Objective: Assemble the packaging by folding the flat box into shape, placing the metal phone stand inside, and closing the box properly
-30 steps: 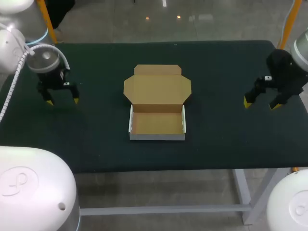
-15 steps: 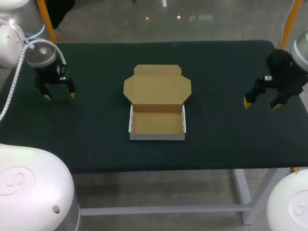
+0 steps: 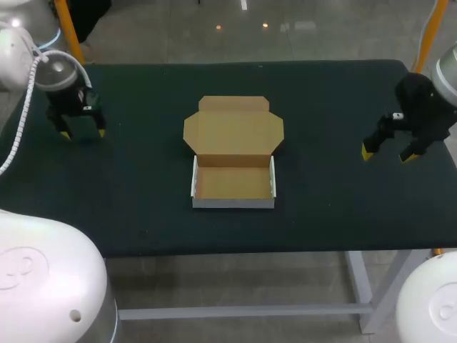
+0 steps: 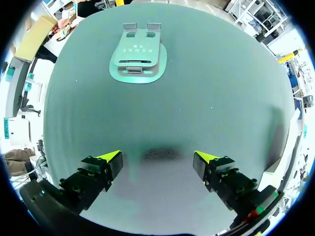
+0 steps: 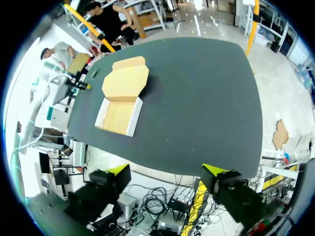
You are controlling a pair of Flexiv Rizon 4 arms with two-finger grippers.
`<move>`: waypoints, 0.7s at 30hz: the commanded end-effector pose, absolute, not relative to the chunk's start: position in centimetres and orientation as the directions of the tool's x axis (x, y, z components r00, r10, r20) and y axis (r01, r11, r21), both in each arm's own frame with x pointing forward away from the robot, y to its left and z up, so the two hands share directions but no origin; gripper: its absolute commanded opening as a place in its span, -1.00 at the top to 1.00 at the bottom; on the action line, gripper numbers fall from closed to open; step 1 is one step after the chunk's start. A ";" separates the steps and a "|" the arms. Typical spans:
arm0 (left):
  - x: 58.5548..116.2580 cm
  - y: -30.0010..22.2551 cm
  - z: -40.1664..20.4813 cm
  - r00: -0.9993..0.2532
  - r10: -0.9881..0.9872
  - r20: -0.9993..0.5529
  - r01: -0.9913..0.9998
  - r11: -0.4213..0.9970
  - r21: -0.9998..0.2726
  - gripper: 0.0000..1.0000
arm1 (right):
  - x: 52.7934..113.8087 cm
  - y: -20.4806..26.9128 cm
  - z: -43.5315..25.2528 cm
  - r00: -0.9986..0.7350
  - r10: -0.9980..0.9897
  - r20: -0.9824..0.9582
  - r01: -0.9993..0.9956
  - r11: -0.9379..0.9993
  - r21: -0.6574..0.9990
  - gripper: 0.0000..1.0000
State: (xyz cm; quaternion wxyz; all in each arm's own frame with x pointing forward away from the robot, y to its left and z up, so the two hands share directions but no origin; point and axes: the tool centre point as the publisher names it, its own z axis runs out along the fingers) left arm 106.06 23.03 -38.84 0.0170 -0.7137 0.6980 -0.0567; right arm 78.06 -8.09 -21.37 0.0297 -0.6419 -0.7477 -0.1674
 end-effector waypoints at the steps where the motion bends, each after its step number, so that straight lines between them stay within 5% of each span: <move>1: 107.3 23.5 -39.3 0.012 -0.998 0.057 -0.998 -0.016 -0.065 -1.00 | 78.0 -8.1 -21.1 -0.174 0.950 0.259 0.971 0.121 0.208 -1.00; 21: 110.5 24.8 -39.3 -0.032 -0.999 0.040 -0.997 0.029 -0.075 -1.00 | 78.0 -8.1 -21.1 -0.174 0.950 0.259 0.971 0.121 0.208 -1.00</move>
